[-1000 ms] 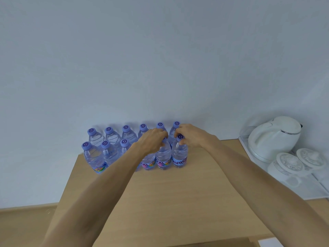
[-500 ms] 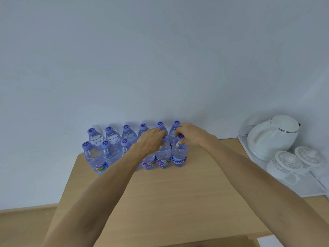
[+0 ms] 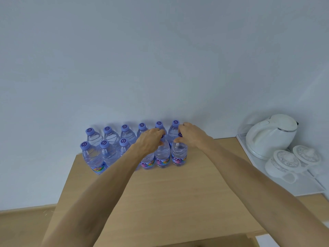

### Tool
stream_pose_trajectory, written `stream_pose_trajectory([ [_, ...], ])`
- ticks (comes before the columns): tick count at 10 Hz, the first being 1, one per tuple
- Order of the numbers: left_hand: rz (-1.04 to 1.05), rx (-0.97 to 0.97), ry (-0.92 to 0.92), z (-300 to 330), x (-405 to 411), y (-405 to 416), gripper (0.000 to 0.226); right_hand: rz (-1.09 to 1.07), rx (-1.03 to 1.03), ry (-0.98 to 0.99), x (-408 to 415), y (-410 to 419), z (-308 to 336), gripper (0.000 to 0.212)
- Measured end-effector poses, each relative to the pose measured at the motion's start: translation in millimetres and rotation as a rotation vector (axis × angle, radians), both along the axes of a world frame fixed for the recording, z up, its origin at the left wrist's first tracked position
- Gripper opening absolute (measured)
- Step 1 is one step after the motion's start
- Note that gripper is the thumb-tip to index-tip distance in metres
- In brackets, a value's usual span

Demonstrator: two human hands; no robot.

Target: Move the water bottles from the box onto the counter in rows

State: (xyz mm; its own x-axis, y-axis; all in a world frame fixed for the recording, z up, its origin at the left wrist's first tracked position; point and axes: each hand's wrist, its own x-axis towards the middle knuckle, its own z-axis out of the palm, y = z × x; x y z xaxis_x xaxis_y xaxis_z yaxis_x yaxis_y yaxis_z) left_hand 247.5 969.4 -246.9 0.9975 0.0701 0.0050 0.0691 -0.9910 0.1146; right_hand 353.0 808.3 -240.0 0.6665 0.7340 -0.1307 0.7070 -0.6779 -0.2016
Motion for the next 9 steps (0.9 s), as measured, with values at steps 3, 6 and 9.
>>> stream_pose_trajectory([
  [3,0.011,-0.027,0.026,0,3,1,0.016,0.073,-0.041,0.084,-1,-5,15,0.027],
  [6,0.009,-0.051,0.022,0,1,1,0.019,0.046,0.003,0.074,1,-5,9,0.03],
  [9,0.104,-0.235,-0.226,-3,-34,16,0.048,0.093,0.095,0.043,-2,-14,-2,0.046],
])
